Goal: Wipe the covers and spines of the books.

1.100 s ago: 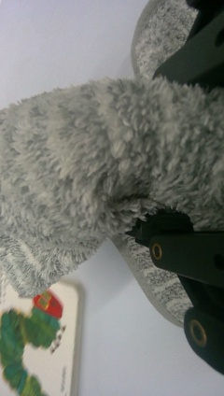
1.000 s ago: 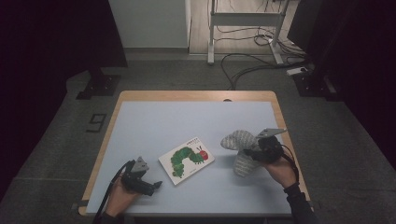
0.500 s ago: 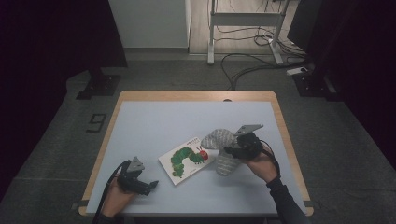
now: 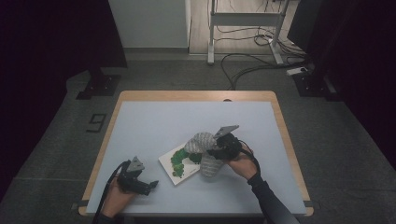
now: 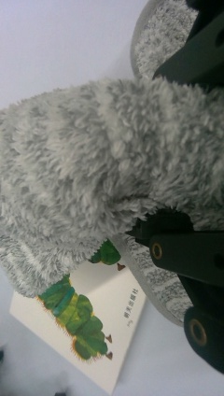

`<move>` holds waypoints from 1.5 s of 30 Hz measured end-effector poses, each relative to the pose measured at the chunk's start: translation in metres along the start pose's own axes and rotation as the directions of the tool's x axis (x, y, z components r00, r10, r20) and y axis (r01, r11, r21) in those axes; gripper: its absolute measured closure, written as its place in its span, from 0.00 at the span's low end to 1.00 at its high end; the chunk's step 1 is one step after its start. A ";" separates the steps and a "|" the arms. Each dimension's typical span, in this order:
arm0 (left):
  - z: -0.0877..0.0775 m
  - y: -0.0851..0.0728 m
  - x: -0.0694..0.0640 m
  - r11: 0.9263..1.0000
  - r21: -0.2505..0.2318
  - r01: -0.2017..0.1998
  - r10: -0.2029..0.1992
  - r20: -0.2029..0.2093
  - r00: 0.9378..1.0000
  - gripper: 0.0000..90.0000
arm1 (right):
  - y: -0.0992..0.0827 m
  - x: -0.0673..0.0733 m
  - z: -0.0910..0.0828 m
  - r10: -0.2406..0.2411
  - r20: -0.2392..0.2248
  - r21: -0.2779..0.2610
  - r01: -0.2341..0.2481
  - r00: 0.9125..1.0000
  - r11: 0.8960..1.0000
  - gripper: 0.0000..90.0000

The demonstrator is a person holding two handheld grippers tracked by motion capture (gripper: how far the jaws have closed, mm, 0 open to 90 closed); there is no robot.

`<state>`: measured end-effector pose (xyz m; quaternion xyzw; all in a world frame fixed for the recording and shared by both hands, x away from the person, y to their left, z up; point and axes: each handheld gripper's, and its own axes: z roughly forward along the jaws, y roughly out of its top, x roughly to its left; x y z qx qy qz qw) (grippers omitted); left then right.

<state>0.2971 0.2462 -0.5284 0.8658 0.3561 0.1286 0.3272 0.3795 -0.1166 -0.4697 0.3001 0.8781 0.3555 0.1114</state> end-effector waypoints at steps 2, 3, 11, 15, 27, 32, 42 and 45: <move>0.000 0.000 0.000 1.000 0.000 0.000 0.000 0.000 1.000 0.00 | -0.001 0.001 0.008 -0.005 -0.003 0.010 0.005 1.000 1.000 0.67; 0.000 0.000 0.000 1.000 0.000 0.000 0.000 0.000 1.000 0.00 | -0.002 0.002 0.013 -0.006 -0.004 0.014 0.006 1.000 1.000 0.67; 0.000 0.000 0.000 1.000 -0.001 0.001 -0.001 -0.001 1.000 0.00 | -0.012 0.002 0.037 -0.009 0.004 0.035 0.009 1.000 0.999 0.66; 0.000 0.000 0.000 1.000 -0.001 0.001 -0.001 0.000 1.000 0.00 | -0.014 0.002 0.037 -0.004 0.002 0.024 0.004 1.000 1.000 0.66; 0.000 0.000 0.000 1.000 -0.001 0.001 -0.001 0.000 1.000 0.00 | -0.013 0.015 0.038 -0.035 -0.020 0.026 0.035 0.999 0.999 0.65; 0.000 0.000 0.000 1.000 -0.001 0.001 -0.001 0.000 1.000 0.00 | -0.008 0.035 0.042 -0.080 -0.076 0.023 0.082 0.994 0.996 0.65; 0.000 0.000 0.000 1.000 -0.001 0.001 -0.001 0.000 1.000 0.00 | 0.000 0.060 0.049 -0.121 -0.119 0.015 0.124 0.985 0.992 0.65; 0.000 0.000 0.000 1.000 -0.001 0.001 -0.001 0.000 1.000 0.00 | 0.001 0.067 0.051 -0.130 -0.134 0.010 0.132 0.982 0.991 0.65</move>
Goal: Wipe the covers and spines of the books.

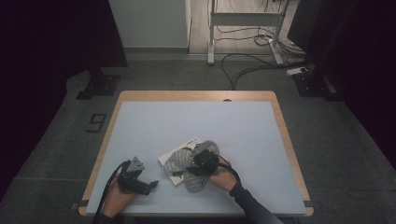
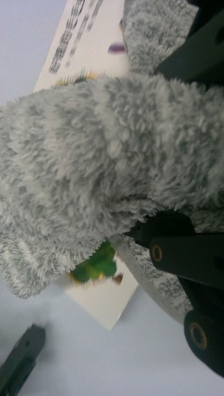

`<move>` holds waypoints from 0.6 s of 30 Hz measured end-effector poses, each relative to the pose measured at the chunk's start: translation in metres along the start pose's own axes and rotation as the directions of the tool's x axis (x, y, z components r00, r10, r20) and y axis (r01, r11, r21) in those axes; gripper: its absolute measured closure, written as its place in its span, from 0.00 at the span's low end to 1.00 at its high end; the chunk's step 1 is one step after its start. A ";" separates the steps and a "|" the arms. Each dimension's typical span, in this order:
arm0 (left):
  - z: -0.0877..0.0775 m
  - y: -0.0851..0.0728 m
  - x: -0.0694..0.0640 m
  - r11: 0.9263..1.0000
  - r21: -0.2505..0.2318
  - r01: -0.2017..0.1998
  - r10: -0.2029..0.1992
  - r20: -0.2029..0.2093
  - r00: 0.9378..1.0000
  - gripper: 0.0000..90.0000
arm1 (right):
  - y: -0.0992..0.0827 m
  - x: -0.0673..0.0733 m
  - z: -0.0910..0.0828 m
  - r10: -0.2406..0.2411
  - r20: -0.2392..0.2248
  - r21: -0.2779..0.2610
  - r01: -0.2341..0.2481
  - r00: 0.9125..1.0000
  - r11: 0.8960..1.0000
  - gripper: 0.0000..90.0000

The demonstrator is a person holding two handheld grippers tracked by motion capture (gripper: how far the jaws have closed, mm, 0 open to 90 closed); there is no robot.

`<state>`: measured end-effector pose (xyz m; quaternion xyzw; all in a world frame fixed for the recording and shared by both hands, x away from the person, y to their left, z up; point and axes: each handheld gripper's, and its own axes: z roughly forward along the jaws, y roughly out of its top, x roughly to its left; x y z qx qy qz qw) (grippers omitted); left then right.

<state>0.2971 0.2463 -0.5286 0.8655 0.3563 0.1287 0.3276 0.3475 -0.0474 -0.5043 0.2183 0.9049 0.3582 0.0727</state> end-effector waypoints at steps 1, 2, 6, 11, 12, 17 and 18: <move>0.000 0.000 0.000 1.000 0.000 0.000 0.000 0.000 1.000 0.00 | 0.001 0.002 0.001 -0.010 -0.006 -0.002 0.010 1.000 1.000 0.65; 0.000 0.000 0.000 1.000 0.000 0.000 0.000 0.000 1.000 0.00 | 0.002 0.004 0.002 -0.014 -0.008 -0.003 0.014 1.000 1.000 0.65; 0.000 0.000 0.000 1.000 0.001 0.000 0.000 0.000 1.000 0.00 | 0.006 0.013 0.005 -0.029 -0.027 -0.006 0.029 0.999 1.000 0.65; 0.000 0.000 0.000 1.000 0.000 -0.001 0.001 0.000 1.000 0.00 | 0.011 0.025 0.010 -0.057 -0.050 -0.005 0.056 0.997 0.998 0.65; 0.000 0.000 0.000 1.000 0.000 0.000 0.000 0.000 1.000 0.00 | 0.012 0.027 0.011 -0.058 -0.054 -0.006 0.058 0.997 0.998 0.65; 0.000 0.000 0.000 1.000 0.000 0.000 0.000 0.001 1.000 0.00 | 0.016 0.033 0.015 -0.073 -0.064 -0.006 0.073 0.995 0.997 0.65; 0.000 0.000 0.000 1.000 0.001 -0.001 0.001 0.000 1.000 0.00 | 0.017 0.033 0.015 -0.074 -0.064 -0.005 0.073 0.995 0.997 0.65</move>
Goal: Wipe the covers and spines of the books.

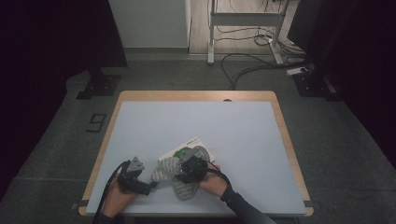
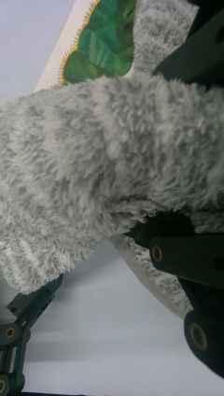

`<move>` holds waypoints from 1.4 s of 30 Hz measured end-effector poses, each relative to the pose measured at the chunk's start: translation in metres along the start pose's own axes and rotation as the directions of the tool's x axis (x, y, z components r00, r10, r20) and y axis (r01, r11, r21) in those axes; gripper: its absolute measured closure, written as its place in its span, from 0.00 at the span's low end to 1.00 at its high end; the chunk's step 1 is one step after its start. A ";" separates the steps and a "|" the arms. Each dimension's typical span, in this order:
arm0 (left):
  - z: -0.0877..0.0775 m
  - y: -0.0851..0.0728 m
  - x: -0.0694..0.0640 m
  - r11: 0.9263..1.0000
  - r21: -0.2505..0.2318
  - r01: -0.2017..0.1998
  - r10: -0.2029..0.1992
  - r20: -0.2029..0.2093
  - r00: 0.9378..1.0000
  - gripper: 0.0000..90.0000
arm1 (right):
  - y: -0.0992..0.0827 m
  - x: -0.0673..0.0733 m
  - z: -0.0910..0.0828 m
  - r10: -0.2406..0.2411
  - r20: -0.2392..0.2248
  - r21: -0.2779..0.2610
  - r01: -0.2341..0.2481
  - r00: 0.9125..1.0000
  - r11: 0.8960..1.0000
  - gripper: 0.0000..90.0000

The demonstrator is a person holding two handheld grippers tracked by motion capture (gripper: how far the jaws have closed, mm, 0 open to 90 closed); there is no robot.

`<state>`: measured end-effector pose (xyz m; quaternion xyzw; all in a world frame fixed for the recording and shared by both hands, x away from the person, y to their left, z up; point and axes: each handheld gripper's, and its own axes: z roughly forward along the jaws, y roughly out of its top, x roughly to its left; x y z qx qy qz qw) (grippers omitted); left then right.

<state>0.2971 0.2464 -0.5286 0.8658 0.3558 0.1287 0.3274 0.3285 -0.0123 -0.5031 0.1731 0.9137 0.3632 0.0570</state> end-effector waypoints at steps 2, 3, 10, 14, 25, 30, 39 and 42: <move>0.000 0.000 0.000 1.000 0.000 0.000 0.000 -0.001 1.000 0.00 | 0.001 -0.001 0.001 -0.002 -0.005 -0.003 0.002 1.000 1.000 0.65; 0.000 0.000 0.000 1.000 0.000 0.001 -0.001 -0.001 1.000 0.00 | 0.001 -0.001 0.002 0.000 -0.006 -0.004 0.000 1.000 1.000 0.66; 0.000 0.000 0.000 1.000 0.000 0.000 0.000 0.000 1.000 0.00 | 0.009 -0.005 0.009 -0.004 -0.008 -0.006 0.004 1.000 1.000 0.66; 0.000 0.000 0.000 1.000 0.000 0.000 0.000 0.000 1.000 0.00 | 0.014 -0.008 0.013 -0.001 -0.003 -0.006 0.001 1.000 1.000 0.66; 0.000 0.000 0.000 1.000 -0.002 0.003 -0.003 0.000 1.000 0.00 | 0.026 -0.015 0.023 0.003 0.007 0.001 -0.003 1.000 1.000 0.66; 0.000 0.000 0.000 1.000 -0.002 0.002 -0.002 0.000 1.000 0.00 | 0.025 -0.018 0.022 0.005 -0.001 0.002 -0.005 1.000 1.000 0.67; 0.000 0.000 0.000 1.000 -0.001 0.002 -0.002 0.000 1.000 0.00 | 0.016 -0.035 0.014 0.045 0.034 0.004 -0.045 0.998 0.999 0.67; 0.000 0.000 0.000 1.000 -0.001 0.002 -0.002 -0.001 1.000 0.00 | 0.012 -0.043 0.010 0.062 0.045 0.002 -0.062 0.997 0.998 0.67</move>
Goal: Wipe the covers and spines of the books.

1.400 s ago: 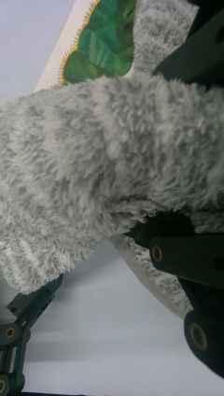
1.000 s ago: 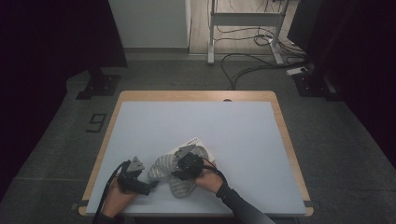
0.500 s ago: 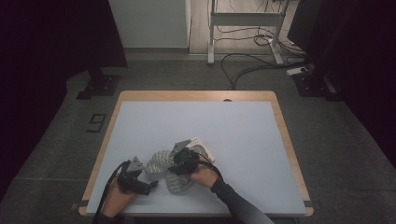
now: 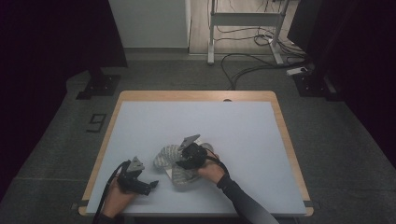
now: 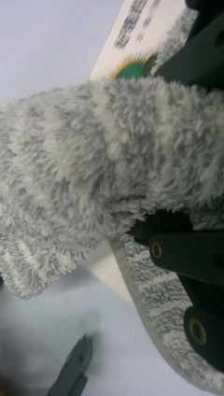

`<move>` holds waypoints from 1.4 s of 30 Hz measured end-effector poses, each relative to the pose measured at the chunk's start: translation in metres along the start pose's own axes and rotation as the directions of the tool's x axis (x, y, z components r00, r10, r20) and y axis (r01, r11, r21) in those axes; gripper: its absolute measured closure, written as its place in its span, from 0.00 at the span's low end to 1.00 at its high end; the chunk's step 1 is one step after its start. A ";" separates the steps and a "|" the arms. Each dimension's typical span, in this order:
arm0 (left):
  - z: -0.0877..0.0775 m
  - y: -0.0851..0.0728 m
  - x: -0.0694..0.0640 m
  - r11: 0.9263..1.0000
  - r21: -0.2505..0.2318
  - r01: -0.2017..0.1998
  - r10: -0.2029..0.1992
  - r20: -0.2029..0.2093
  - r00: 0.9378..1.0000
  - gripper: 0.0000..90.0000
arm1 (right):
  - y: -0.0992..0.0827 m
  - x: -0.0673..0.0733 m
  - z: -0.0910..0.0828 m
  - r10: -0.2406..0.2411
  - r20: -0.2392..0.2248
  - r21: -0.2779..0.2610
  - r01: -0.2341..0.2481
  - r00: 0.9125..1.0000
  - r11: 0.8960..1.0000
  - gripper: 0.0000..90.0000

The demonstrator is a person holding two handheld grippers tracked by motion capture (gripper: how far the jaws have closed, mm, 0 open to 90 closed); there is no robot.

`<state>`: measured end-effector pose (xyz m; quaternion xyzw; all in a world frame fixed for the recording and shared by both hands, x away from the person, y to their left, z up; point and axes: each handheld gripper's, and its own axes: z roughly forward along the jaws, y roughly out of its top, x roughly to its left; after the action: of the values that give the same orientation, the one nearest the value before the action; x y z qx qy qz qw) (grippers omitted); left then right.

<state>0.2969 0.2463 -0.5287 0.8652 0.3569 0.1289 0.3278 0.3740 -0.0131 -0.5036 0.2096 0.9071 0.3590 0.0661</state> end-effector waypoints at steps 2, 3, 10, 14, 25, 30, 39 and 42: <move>0.000 0.000 0.000 1.000 0.000 -0.001 0.001 -0.001 1.000 0.00 | -0.002 -0.004 -0.002 0.013 0.011 -0.001 -0.013 1.000 1.000 0.67; 0.000 0.000 0.000 1.000 0.000 0.000 0.000 0.001 1.000 0.00 | -0.003 -0.006 -0.003 0.018 0.015 -0.001 -0.018 1.000 1.000 0.67; 0.000 0.000 0.000 1.000 0.000 -0.001 0.001 -0.001 1.000 0.00 | -0.012 -0.021 -0.010 0.048 0.049 -0.006 -0.048 0.998 0.999 0.67; 0.000 0.000 0.000 1.000 0.000 -0.001 0.001 0.000 1.000 0.00 | -0.016 -0.028 -0.013 0.068 0.066 -0.009 -0.068 0.995 0.998 0.67; 0.000 0.000 0.000 1.000 0.000 0.000 0.000 0.000 1.000 0.00 | -0.031 -0.052 -0.026 0.121 0.133 -0.017 -0.119 0.984 0.993 0.67; 0.000 0.000 0.000 1.000 0.000 0.000 0.000 0.000 1.000 0.00 | -0.037 -0.060 -0.032 0.145 0.162 -0.020 -0.143 0.976 0.989 0.67; 0.000 0.000 0.000 1.000 0.000 0.000 0.000 -0.001 1.000 0.00 | -0.046 -0.068 -0.039 0.182 0.188 -0.026 -0.180 0.965 0.983 0.67; 0.000 0.000 0.000 1.000 0.000 0.001 -0.001 -0.001 1.000 0.00 | -0.042 -0.065 -0.037 0.154 0.215 -0.007 -0.156 0.964 0.988 0.67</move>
<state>0.2970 0.2463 -0.5288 0.8650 0.3572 0.1293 0.3278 0.4085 -0.0913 -0.5064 0.3177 0.8772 0.3340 0.1345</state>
